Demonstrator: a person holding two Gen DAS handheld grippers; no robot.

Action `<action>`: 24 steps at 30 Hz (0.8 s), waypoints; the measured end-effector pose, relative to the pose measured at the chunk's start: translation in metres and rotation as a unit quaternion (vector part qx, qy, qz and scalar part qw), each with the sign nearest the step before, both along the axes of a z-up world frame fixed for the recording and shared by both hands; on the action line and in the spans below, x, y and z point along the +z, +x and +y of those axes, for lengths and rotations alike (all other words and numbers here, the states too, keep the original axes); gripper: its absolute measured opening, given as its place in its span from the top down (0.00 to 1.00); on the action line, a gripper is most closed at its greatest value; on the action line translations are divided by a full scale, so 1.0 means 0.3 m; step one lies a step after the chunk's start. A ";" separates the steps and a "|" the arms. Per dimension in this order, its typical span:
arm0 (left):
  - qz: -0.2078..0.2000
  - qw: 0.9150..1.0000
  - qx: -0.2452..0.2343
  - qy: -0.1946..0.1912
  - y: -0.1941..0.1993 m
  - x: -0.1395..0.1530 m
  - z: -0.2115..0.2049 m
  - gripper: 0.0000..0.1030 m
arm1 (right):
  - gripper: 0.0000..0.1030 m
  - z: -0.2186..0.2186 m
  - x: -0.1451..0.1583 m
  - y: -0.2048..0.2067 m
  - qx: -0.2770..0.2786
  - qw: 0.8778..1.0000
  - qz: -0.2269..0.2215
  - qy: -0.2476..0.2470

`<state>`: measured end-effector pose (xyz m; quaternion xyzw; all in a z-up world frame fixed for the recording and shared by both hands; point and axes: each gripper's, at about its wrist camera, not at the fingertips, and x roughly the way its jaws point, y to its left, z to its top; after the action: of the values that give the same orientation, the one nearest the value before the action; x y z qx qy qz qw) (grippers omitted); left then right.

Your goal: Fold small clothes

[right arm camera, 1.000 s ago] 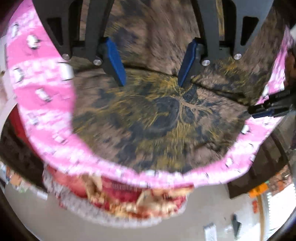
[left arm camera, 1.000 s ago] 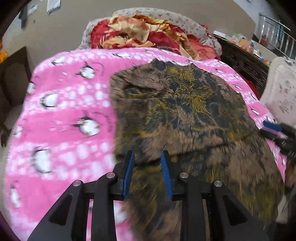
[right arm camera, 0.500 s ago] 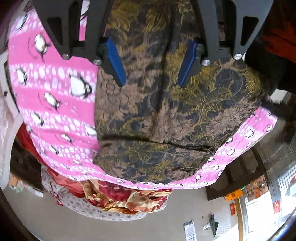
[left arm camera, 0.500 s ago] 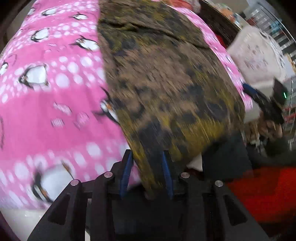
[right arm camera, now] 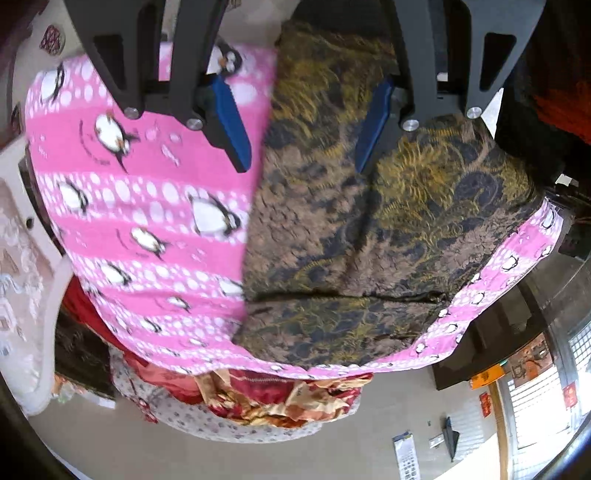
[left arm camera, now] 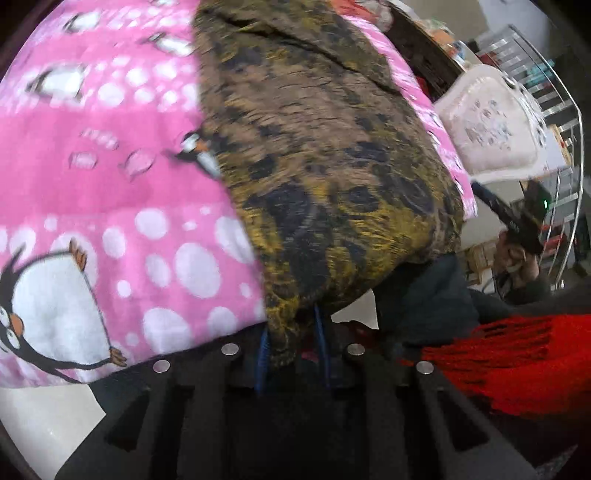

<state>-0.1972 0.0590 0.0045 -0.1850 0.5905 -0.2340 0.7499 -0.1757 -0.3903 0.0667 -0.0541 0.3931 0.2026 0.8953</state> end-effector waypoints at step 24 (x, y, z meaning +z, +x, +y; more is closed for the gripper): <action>-0.065 0.998 -0.018 -0.007 -0.046 0.039 -0.019 1.00 | 0.86 -0.107 -0.263 -0.095 0.074 0.985 0.119 0.100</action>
<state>-0.2110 0.0533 0.0162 -0.1641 0.5422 -0.2628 0.7810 -0.2041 -0.4224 -0.0122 0.0311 0.4696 0.3116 0.8255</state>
